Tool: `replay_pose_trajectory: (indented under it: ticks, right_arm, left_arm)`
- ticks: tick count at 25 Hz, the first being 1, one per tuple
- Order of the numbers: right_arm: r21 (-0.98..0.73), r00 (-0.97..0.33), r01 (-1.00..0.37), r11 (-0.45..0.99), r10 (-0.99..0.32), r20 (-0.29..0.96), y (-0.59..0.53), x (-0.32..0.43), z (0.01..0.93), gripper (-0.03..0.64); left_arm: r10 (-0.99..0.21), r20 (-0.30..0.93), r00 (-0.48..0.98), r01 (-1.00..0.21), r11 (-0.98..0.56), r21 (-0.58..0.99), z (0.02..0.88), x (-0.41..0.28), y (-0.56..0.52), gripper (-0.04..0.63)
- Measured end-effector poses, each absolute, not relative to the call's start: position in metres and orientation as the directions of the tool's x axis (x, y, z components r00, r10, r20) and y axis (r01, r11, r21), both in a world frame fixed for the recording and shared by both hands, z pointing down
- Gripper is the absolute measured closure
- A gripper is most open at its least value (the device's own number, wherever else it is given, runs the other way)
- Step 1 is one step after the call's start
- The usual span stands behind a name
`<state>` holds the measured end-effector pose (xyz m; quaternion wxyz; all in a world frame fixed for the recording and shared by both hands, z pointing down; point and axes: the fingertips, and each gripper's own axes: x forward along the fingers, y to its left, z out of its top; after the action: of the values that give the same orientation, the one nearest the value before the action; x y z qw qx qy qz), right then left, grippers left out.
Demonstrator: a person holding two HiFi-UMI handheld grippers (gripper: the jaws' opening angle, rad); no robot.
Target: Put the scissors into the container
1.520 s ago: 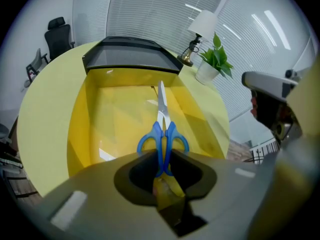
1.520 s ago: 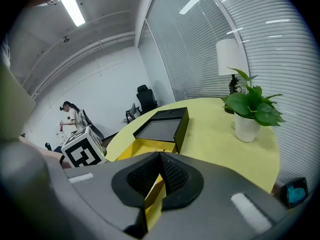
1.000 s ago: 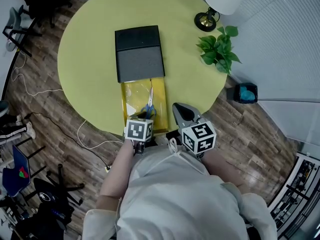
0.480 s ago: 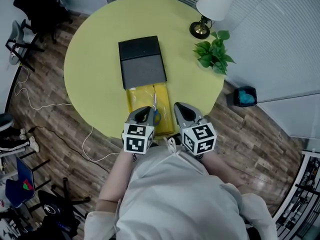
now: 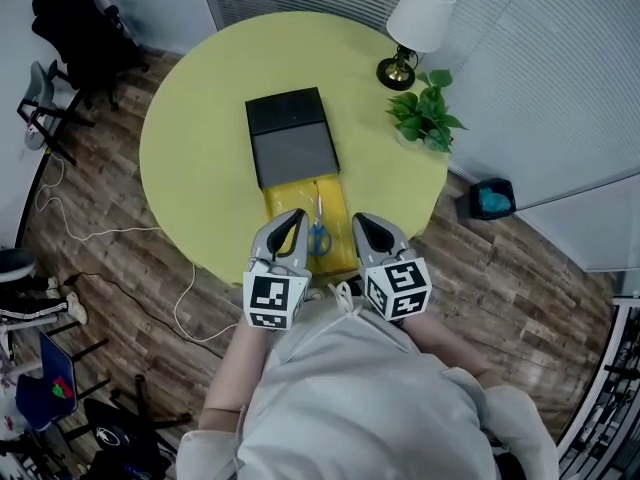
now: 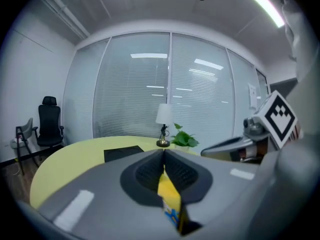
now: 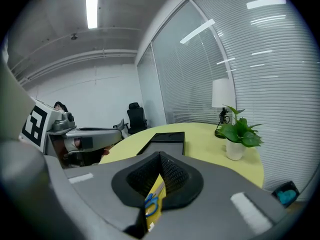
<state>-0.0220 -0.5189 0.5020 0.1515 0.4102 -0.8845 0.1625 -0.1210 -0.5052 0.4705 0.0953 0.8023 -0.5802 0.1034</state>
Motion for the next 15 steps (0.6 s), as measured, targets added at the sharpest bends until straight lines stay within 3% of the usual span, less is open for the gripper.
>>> replay_pose_trajectory:
  ticks: [15]
  right_arm:
    - [-0.149, -0.646, -0.745, 0.650, -0.647, 0.405, -0.493, -0.051, 0.502, 0.618]
  left_arm:
    - [-0.943, 0.251, 0.219, -0.975, -0.202, 0.093, 0.467, -0.167, -0.484, 0.588]
